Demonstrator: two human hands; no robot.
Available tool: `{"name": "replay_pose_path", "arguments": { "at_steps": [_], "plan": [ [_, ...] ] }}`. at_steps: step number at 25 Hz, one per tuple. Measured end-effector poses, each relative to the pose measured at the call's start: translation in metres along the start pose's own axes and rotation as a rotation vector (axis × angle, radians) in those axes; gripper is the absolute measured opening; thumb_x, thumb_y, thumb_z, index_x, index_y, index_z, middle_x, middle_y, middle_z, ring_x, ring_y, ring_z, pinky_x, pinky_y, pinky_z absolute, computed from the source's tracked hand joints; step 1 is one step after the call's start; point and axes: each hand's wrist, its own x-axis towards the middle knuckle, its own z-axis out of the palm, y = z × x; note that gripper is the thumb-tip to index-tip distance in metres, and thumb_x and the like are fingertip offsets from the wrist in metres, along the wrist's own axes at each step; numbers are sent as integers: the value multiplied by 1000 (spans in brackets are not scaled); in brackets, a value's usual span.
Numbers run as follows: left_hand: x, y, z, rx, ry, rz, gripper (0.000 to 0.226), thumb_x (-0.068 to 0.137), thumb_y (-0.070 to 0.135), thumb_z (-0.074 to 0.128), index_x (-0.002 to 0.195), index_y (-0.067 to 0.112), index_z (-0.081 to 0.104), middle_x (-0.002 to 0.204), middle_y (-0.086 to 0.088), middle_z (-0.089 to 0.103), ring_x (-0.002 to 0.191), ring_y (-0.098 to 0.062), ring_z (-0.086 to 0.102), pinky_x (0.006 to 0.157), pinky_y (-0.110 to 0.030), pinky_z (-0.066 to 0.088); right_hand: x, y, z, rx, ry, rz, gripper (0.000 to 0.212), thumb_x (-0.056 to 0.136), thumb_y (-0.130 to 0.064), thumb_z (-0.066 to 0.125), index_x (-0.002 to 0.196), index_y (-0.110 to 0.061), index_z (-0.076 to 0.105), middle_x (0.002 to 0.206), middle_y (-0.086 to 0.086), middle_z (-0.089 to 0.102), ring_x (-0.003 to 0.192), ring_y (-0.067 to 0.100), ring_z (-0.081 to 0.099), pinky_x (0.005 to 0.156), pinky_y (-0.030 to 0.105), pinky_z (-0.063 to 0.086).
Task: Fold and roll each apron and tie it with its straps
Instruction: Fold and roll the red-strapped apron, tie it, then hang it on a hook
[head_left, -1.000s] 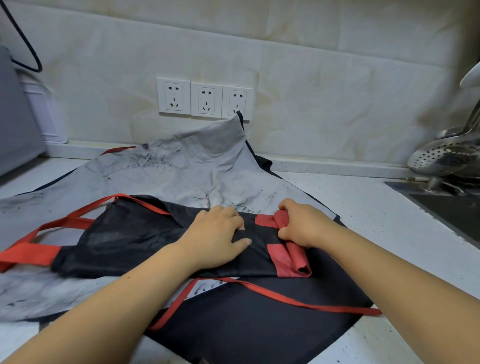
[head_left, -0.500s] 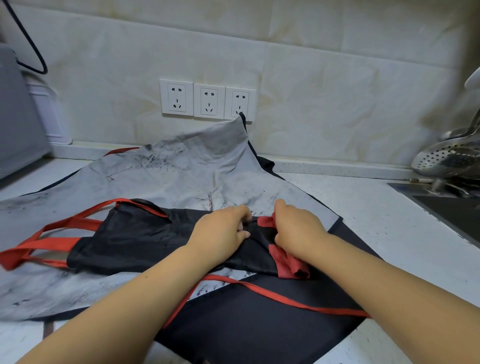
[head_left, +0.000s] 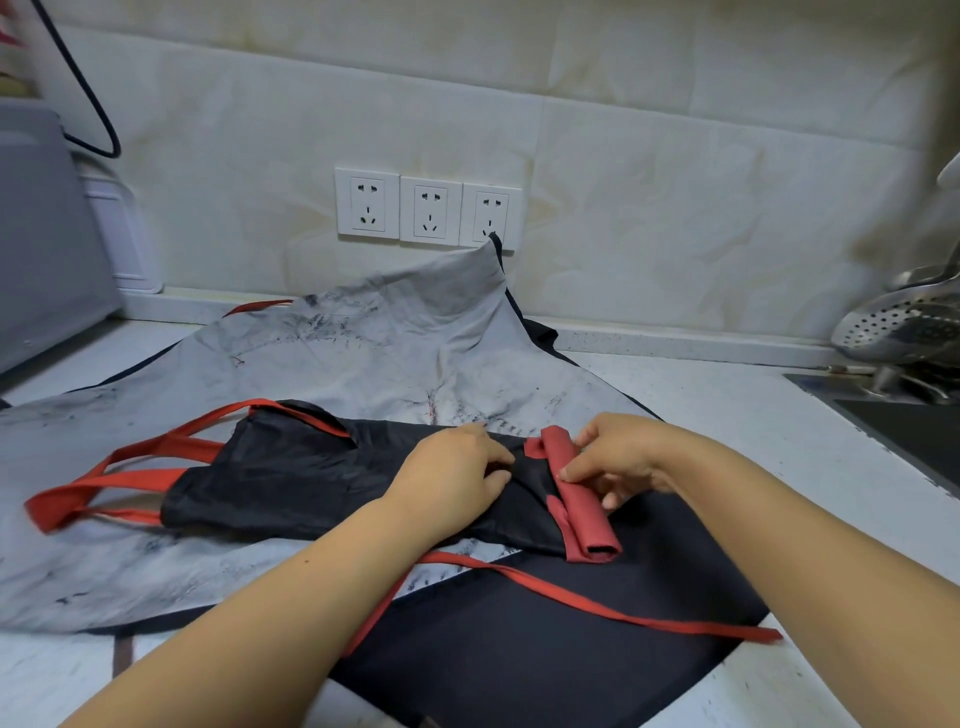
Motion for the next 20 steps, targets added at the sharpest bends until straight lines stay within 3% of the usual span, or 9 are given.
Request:
{"name": "replay_pose_path", "arguments": {
  "at_steps": [3,5,6,9,11,12,14,16,20],
  "plan": [
    [-5,0,-5,-101,44,-27,37,94,43,54,129,30,53,92,13,64,77,-5,55,79,-26,46,5,-4,5,-133,31,43,28,82,-17,73,100,-2,60,73,10,57,46,18,54,38,20,44],
    [-8,1,-9,-126,31,-28,37,90,52,56,121,32,52,93,15,62,75,-2,56,76,-23,46,3,-13,16,-224,115,-2,24,80,-15,71,94,-3,56,69,14,58,40,20,54,38,22,45],
    [-8,2,-11,-113,20,-11,36,88,56,56,115,33,54,94,15,60,76,-2,56,75,-22,45,1,-18,21,-295,157,-40,24,80,-15,69,94,-5,52,73,15,60,45,22,56,42,24,46],
    [-12,9,-15,-42,-26,42,37,84,66,54,108,40,64,100,13,58,88,-3,56,82,-24,45,-4,-32,37,-625,256,-141,23,83,-17,64,100,-11,50,106,11,63,90,27,63,65,28,42],
    [-13,13,-13,-6,-47,20,45,80,73,52,109,41,68,105,15,58,94,-4,56,82,-25,45,-6,-37,42,-699,242,-161,10,86,-14,60,87,-12,50,101,10,63,94,27,62,65,28,40],
    [-13,15,-12,8,-53,-1,52,76,77,52,108,39,69,106,16,58,96,-4,57,82,-26,46,-6,-36,38,-636,187,-164,10,86,-12,57,80,-12,50,89,11,63,82,27,62,59,28,41],
    [-11,18,-12,28,-68,-41,63,69,84,52,106,36,69,108,19,58,99,-3,57,83,-27,47,-4,-32,24,-250,-1,-130,12,89,-8,53,78,-7,54,73,10,56,58,23,57,49,26,44],
    [-10,18,-14,21,-83,-64,67,66,86,52,106,36,69,110,20,58,100,-1,56,84,-27,48,-8,-27,11,108,-142,-97,3,92,-1,53,90,-2,56,77,11,54,55,17,57,47,24,51],
    [-13,16,-14,2,-101,-50,65,68,86,50,108,38,68,114,23,57,105,1,54,87,-25,46,-1,-28,17,68,-74,-55,14,90,2,59,99,-4,50,76,12,54,56,17,55,46,25,54]
  ]
}}
